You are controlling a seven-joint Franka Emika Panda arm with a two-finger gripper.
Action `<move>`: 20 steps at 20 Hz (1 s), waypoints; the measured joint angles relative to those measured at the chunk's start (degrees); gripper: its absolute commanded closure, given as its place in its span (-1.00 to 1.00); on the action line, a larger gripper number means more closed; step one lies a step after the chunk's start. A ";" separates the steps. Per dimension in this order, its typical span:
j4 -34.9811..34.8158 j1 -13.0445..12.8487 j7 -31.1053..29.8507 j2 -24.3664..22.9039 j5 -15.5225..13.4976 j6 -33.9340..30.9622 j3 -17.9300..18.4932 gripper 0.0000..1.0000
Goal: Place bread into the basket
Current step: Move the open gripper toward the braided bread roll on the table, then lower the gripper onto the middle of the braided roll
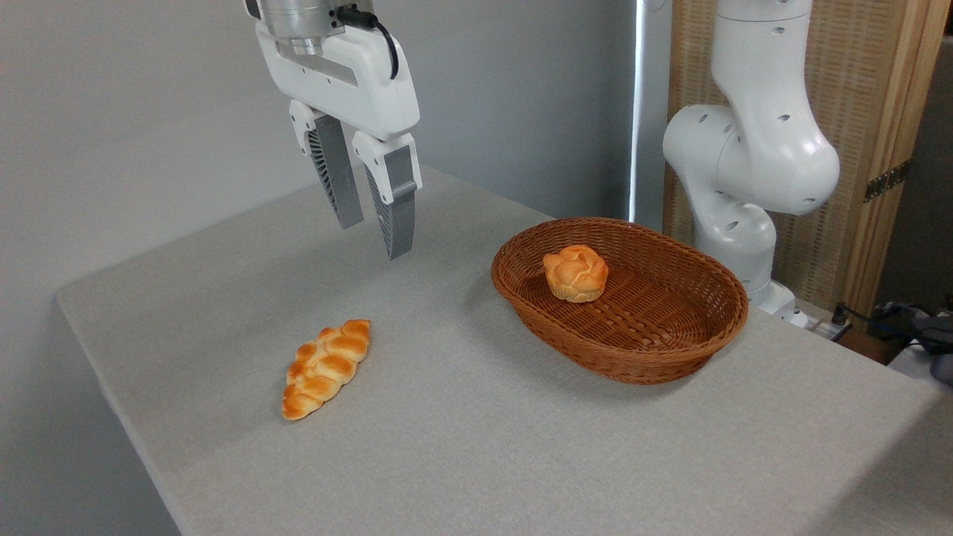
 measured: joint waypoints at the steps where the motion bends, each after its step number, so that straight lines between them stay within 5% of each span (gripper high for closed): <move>1: -0.05 -0.01 0.00 0.00 0.00 0.00 0.00 -1.00; 12: -0.17 -1.34 -10.81 1.50 -1.21 0.72 -1.40 -1.00; 20: -0.93 -2.33 -24.10 8.22 -1.22 9.44 -9.79 -1.00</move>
